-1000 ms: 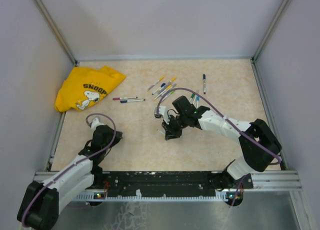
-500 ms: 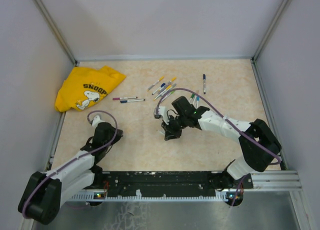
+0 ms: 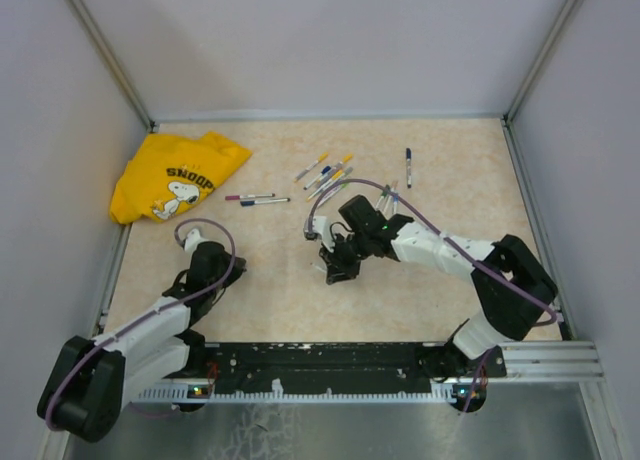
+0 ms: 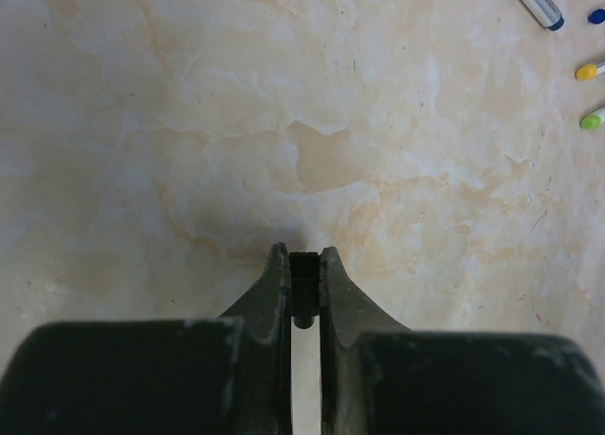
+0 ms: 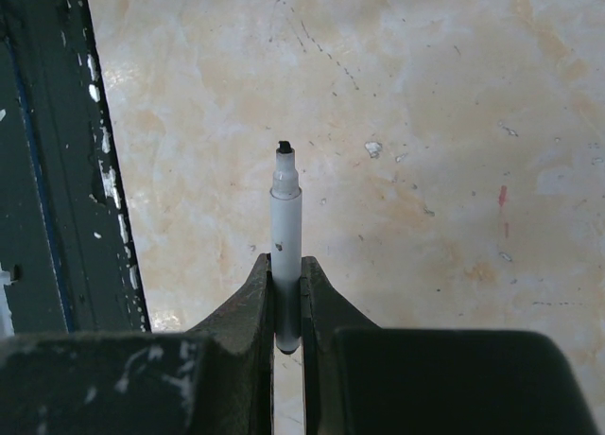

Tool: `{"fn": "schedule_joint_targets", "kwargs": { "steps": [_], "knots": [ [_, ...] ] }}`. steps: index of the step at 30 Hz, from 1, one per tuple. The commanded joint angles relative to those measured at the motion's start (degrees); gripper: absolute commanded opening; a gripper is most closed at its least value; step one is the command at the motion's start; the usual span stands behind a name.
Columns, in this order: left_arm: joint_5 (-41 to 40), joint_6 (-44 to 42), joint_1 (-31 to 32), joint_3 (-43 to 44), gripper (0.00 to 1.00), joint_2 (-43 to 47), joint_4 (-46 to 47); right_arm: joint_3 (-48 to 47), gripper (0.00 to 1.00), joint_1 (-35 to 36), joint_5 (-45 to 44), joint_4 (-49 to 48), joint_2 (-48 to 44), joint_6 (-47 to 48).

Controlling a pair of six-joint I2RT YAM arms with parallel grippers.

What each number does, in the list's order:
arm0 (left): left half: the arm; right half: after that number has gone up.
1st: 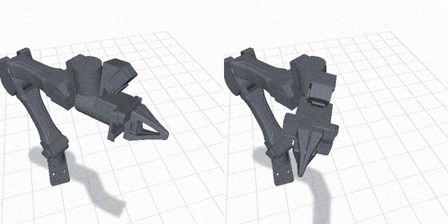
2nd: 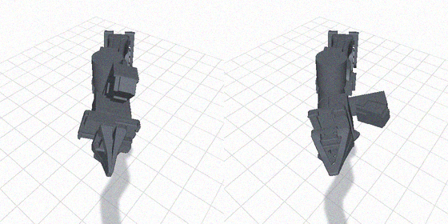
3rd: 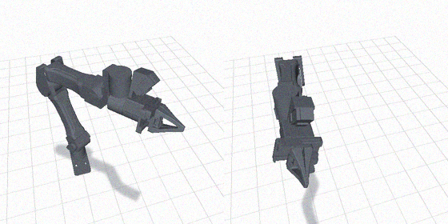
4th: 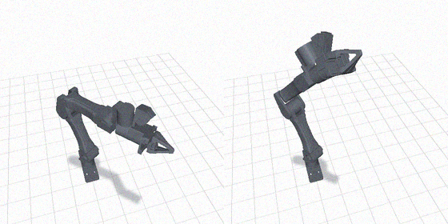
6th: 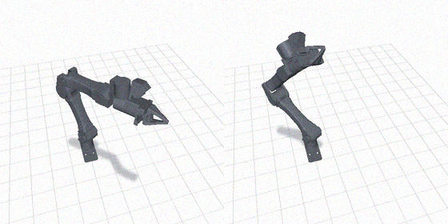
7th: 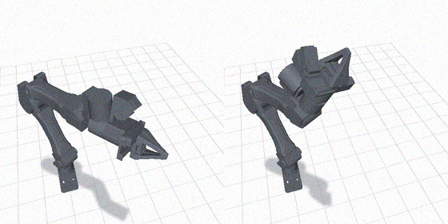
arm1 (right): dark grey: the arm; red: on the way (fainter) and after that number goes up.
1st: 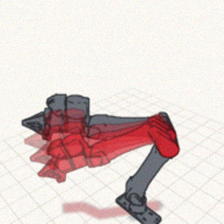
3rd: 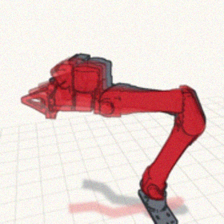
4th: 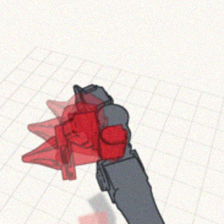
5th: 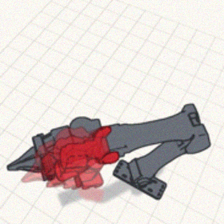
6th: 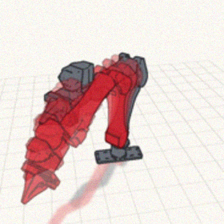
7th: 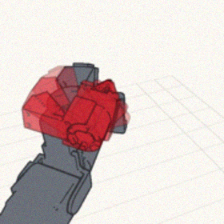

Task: Open the pen caps
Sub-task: Place the pen at the center of the board.

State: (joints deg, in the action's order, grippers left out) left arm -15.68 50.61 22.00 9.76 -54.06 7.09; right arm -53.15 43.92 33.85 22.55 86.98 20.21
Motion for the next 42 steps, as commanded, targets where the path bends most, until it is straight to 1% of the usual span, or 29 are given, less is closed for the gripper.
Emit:
{"fn": "schedule_joint_targets", "kwargs": {
  "steps": [1,15,23,26,32,35,38,42],
  "knots": [
    [-1.0,0.9,-0.3,0.9,0.09,-1.8,-4.8,-2.0,0.0,2.6,-0.8,-2.4,2.1,-1.5],
    [-2.0,3.5,-0.3,2.9,0.09,-6.0,-7.4,-4.4,0.0,8.4,-4.6,-2.4,7.2,-3.1],
    [-1.9,4.4,-0.4,3.6,0.1,-7.4,-8.3,-4.8,0.0,9.0,-6.5,-3.5,7.2,-4.8],
    [-1.5,4.7,-0.3,3.4,0.1,-7.8,-7.6,-5.7,0.0,9.2,-7.6,-4.7,9.6,-7.2],
    [-1.9,5.6,-0.4,3.1,0.12,-8.8,-7.0,-9.2,0.0,9.4,-11.1,-9.7,15.1,-16.7],
    [-2.3,5.8,-0.4,3.0,0.12,-10.0,-5.7,-12.2,0.0,10.2,-13.9,-11.0,18.7,-19.2],
    [-2.8,6.2,-0.4,3.9,0.13,-11.8,-6.0,-13.6,0.0,11.2,-16.4,-13.2,20.2,-20.9],
    [-3.1,6.3,-0.4,5.3,0.15,-13.7,-7.2,-17.9,0.0,13.3,-20.1,-11.3,23.4,-23.0]
  ]
}}
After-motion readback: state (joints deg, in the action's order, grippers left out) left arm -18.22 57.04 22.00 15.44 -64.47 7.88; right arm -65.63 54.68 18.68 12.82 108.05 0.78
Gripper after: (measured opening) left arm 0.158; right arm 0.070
